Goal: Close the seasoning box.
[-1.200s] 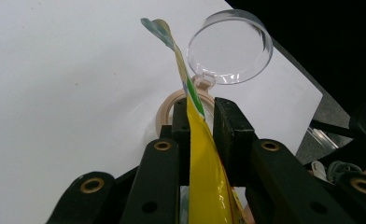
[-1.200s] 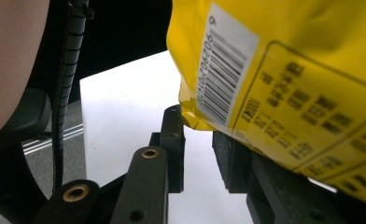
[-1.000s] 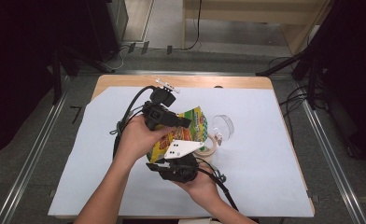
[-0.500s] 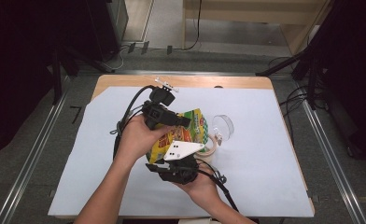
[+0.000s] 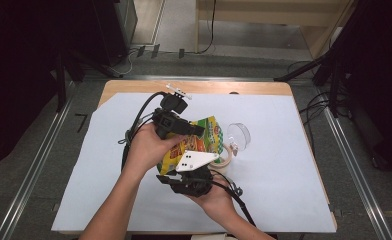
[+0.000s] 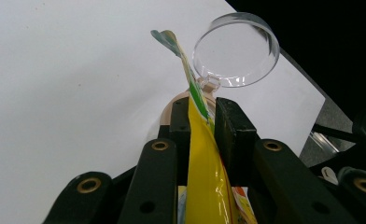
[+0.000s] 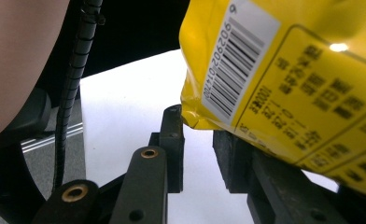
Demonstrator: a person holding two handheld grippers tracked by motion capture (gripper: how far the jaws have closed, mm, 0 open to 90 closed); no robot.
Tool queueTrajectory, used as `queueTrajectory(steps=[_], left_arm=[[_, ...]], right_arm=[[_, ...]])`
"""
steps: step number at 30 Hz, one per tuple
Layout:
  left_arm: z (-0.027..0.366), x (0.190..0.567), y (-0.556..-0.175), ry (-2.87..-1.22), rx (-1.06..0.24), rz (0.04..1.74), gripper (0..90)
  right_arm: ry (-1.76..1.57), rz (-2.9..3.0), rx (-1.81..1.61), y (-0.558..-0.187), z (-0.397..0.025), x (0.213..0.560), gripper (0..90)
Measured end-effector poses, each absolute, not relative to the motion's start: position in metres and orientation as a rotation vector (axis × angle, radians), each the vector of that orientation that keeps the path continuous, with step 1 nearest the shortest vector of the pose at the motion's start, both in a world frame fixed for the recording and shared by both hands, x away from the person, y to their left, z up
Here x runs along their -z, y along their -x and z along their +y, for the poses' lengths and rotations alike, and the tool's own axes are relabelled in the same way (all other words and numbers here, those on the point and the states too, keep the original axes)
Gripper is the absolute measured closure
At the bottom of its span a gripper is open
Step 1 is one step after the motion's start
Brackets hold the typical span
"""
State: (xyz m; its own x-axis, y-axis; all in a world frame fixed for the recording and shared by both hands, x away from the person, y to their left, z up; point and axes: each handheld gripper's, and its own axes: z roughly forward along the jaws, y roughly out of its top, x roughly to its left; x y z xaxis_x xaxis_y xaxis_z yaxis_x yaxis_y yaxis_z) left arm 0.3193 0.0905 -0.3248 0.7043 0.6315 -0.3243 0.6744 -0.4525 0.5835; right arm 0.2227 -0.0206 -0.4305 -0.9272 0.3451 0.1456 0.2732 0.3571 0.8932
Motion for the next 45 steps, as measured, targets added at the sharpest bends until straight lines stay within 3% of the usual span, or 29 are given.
queueTrajectory(steps=[45], left_arm=[[0.0914,0.3265,-0.3244,-2.184,0.09,0.995,78.2]], right_arm=[[-0.623,2.534,-1.658,-0.2233,-0.0197,0.4293,74.9]])
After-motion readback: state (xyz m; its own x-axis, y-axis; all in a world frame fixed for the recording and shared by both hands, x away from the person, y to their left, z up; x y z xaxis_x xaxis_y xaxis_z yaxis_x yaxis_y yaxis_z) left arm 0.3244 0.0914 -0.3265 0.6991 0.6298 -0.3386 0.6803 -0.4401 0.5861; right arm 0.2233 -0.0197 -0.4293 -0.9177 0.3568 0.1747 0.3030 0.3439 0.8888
